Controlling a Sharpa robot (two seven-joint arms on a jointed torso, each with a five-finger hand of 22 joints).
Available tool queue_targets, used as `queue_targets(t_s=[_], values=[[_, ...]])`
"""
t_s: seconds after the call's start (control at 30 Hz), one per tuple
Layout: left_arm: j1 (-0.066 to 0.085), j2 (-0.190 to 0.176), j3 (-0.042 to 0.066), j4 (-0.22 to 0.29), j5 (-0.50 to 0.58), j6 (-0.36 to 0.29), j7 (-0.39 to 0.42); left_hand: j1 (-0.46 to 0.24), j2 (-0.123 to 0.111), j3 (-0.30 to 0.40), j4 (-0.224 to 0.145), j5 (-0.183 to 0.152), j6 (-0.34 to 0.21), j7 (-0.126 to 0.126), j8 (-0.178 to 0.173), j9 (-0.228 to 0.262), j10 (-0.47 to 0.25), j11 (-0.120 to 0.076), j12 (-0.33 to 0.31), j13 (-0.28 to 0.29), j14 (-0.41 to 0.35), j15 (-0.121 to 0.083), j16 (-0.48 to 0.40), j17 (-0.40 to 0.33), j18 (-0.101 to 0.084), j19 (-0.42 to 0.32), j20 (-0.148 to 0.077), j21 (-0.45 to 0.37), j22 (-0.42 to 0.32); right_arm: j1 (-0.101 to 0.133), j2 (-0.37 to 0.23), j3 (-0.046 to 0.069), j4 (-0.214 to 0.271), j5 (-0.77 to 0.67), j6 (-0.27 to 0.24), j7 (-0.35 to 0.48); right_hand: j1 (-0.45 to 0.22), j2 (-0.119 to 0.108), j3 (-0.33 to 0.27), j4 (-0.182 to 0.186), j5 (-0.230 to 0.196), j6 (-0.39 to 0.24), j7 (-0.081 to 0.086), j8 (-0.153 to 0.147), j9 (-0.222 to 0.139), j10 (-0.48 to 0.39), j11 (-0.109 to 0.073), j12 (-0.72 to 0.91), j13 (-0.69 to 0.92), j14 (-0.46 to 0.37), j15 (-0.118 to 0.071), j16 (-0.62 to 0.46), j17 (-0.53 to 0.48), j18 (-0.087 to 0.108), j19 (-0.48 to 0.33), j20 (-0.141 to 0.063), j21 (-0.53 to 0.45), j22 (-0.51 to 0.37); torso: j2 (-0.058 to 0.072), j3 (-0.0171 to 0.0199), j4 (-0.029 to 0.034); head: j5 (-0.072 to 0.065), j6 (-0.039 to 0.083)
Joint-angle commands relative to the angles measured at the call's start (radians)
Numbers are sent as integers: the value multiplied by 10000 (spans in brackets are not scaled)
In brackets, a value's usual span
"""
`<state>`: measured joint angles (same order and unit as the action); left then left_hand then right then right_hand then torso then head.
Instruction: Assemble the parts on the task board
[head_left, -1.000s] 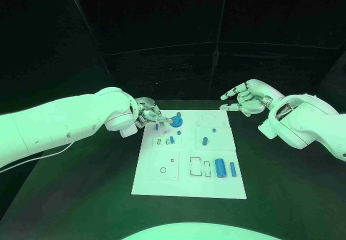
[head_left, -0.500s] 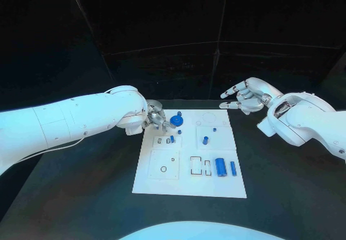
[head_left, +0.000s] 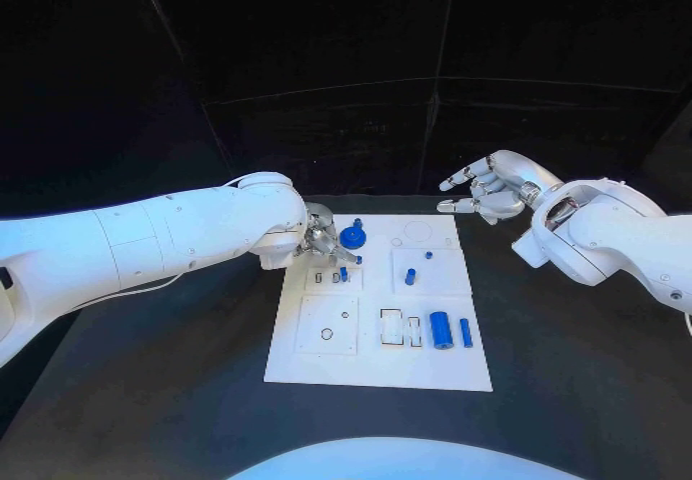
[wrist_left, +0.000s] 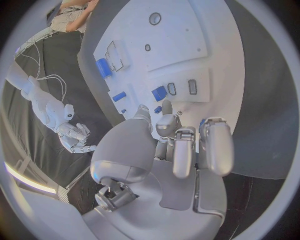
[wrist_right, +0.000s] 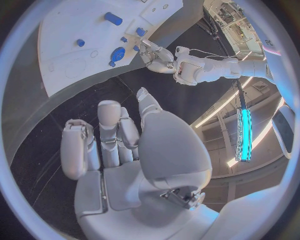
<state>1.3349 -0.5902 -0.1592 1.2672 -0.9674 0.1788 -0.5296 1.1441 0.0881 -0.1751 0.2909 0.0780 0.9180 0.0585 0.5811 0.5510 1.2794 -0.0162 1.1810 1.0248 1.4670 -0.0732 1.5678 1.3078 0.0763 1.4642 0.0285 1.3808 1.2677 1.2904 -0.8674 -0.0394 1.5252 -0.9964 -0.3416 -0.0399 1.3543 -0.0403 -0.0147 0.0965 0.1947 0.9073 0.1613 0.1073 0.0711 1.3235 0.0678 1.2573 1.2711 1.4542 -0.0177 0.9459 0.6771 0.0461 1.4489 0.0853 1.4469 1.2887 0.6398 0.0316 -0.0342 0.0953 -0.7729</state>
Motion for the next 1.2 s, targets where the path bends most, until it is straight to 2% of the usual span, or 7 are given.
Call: queue_targets(t_s=[0.03, 0.77, 0.93, 1.03, 1.2], values=[[16, 74, -10, -91, -132, 191, -113, -72, 68, -78, -7, -35, -81, -27, 42, 20, 38, -2, 27, 11, 1038, -77, 30, 2630, -205, 289, -32, 59, 30, 23, 22, 10, -7, -1, 6, 7, 69, 54, -59, 15, 41, -73, -27, -41, -15, -57, 2, -55, -17, -14, 3, -18, -12, 121, -67, 29, -50, -16, -6, 4, 9, 3, -10], [-41, 501, -62, -590, -138, 562, -187, -12, 72, -120, -35, -35, -149, -11, 35, 79, 3, 12, 14, -12, 1038, -64, 30, 2630, -209, 289, -23, 77, 57, 22, 171, 8, -71, -390, 13, -124, 53, 94, -91, 55, 45, -71, -28, -27, -10, -6, 4, -10, 18, -13, 7, -13, -6, 117, -55, 32, -44, 4, 5, 1, 16, 5, -75], [-89, 585, -72, -665, -135, 549, -188, 32, 56, -145, -46, -35, -184, 0, 32, 111, -51, 23, -34, -74, 1038, -55, 30, 2630, -208, 285, -16, 77, 58, 21, 195, 8, -94, -465, -23, -195, 43, 106, -115, 77, 62, -70, -29, -19, -8, 1, 3, -11, 13, -12, 7, -10, -3, 119, -59, 33, -51, -8, 2, -17, 25, -34, -63], [-101, 613, -74, -704, -134, 561, -189, 46, 53, -151, -49, -35, -191, 2, 32, 120, -57, 25, -35, -74, 1038, -53, 30, 2630, -209, 284, -14, 79, 62, 21, 200, 8, -98, -483, -30, -223, 43, 106, -115, 77, 62, -70, -29, -19, -8, 1, 3, -11, 13, -12, 7, -10, -3, 119, -59, 33, -51, -8, 3, 2, 4, -12, -77], [-110, 643, -76, -750, -133, 626, -192, 72, 51, -159, -55, -33, -199, 5, 35, 136, -59, 27, -28, -64, 1038, -49, 30, 2630, -212, 287, -11, 89, 78, 21, 205, 8, -101, -504, -40, -256, 44, 113, -121, 82, 73, -70, -29, -16, -7, 5, 3, -10, 12, -12, 7, -14, -8, 119, -60, 33, -54, -11, 10, -5, 13, -22, -73]])
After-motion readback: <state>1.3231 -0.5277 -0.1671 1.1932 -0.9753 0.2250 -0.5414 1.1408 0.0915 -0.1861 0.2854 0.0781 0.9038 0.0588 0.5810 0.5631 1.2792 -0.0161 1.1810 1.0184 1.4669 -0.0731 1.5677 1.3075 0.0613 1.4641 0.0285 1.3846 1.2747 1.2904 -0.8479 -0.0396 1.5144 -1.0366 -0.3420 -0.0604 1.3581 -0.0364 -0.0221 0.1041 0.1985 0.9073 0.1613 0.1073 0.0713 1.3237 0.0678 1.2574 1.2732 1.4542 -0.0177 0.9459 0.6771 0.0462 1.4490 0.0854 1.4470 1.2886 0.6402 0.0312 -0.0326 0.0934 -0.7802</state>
